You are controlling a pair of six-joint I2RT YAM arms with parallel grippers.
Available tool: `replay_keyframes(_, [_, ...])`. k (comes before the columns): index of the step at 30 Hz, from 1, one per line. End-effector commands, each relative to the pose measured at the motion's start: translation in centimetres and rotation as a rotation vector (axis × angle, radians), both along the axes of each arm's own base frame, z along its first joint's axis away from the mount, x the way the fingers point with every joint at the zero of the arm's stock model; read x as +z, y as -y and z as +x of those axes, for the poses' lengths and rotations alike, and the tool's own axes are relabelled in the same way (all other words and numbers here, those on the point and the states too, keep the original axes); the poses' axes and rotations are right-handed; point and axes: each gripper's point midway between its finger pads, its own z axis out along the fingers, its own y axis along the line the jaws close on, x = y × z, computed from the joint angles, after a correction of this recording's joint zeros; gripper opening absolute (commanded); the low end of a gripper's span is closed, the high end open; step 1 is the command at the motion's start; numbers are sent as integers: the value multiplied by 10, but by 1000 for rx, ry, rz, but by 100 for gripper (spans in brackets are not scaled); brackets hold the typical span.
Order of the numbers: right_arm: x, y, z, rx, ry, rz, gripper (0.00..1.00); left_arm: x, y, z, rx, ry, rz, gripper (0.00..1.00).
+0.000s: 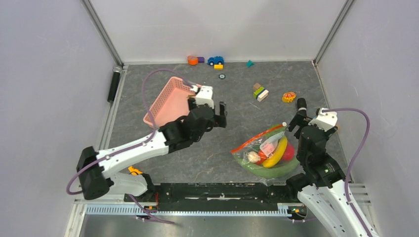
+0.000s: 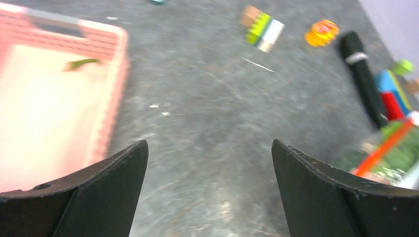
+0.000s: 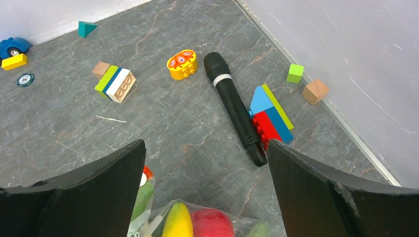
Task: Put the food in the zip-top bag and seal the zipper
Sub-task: Reset both arms
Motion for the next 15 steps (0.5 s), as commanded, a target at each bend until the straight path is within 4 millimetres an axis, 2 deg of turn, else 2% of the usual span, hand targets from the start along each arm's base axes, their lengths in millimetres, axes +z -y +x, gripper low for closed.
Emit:
replay_keyframes(1, [1,8,-1,-60,19,10,98,9,-105,5,369,76,163,100])
replay_keyframes(7, [3,20,-10,-126,59,19,98,5,-198,-9,642,2,136,100])
replay_keyframes(9, [1,24,-13,-151,72,19,98,3,-223,-13,704,-19,113,100])
replay_keyframes(12, [0,27,-15,-167,79,16,98,4,-247,-19,758,-25,67,100])
replay_keyframes(15, [-1,29,-16,-171,74,6,98,3,-259,-22,783,-31,52,100])
